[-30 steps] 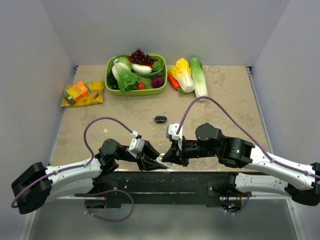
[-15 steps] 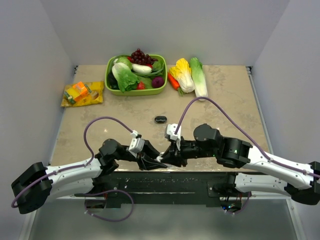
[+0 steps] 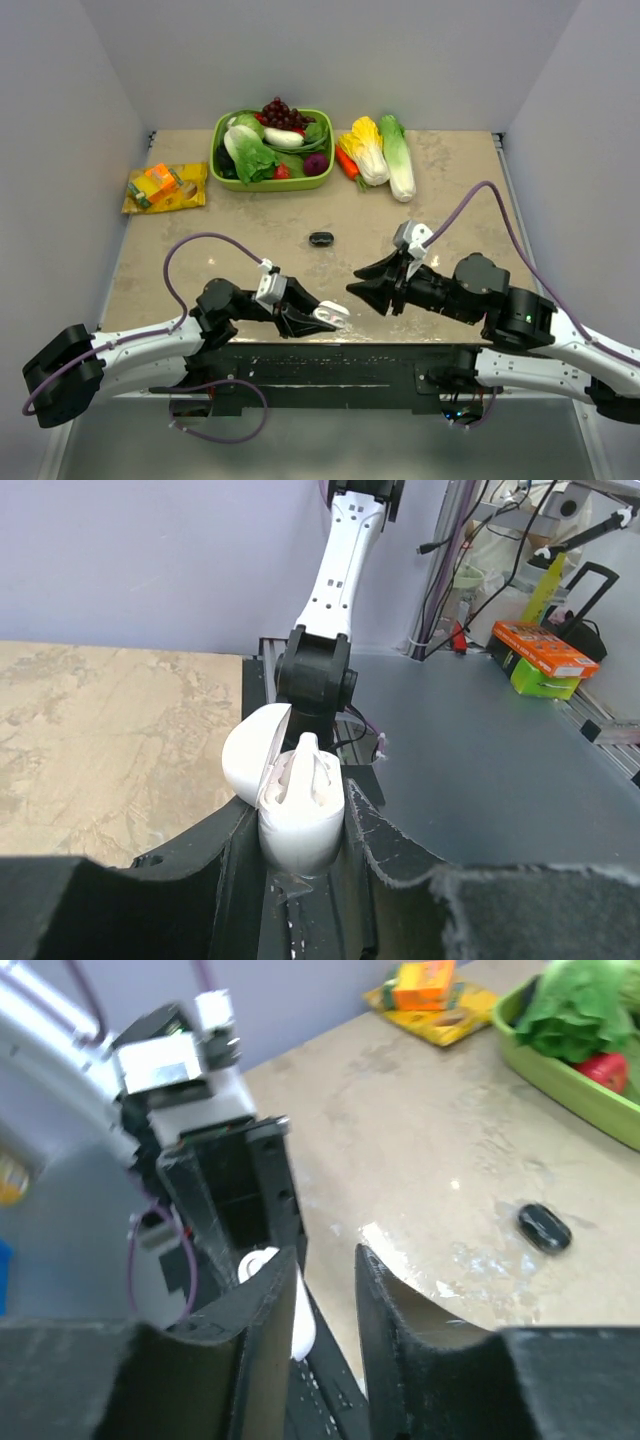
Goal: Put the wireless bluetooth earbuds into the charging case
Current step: Place the earbud in the charging case, then close the charging case.
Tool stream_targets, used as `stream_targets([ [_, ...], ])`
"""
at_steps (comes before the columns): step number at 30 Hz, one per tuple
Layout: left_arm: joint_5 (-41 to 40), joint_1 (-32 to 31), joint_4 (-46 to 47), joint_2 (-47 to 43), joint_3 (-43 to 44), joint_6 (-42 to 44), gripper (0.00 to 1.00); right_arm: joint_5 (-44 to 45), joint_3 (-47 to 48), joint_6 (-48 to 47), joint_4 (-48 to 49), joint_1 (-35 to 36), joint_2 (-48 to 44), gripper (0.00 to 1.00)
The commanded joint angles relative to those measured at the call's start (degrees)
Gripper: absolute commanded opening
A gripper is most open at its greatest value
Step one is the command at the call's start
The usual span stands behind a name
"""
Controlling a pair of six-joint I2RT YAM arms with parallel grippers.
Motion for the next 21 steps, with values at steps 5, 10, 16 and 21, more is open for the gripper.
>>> stream_targets([
  [5,-7.7,-0.2,4.3,-2.6,-1.0,1.0,0.0,15.5,0.9,6.1,-0.9,-0.1,5.9,0.18],
  [10,-10.4,-0.2,3.8,-3.9,-1.4,1.7,0.0,14.1,0.2,6.2,0.4,-0.2,8.5,0.24],
  [16,-11.9,-0.2,3.7,-4.9,-1.9,2.2,0.0,10.8,0.6,5.9,1.0,-0.2,10.2,0.25],
  [21,-12.6,-0.2,3.8,-5.1,-2.1,2.3,0.0,7.0,0.6,5.0,1.6,-0.2,11.3,0.25],
])
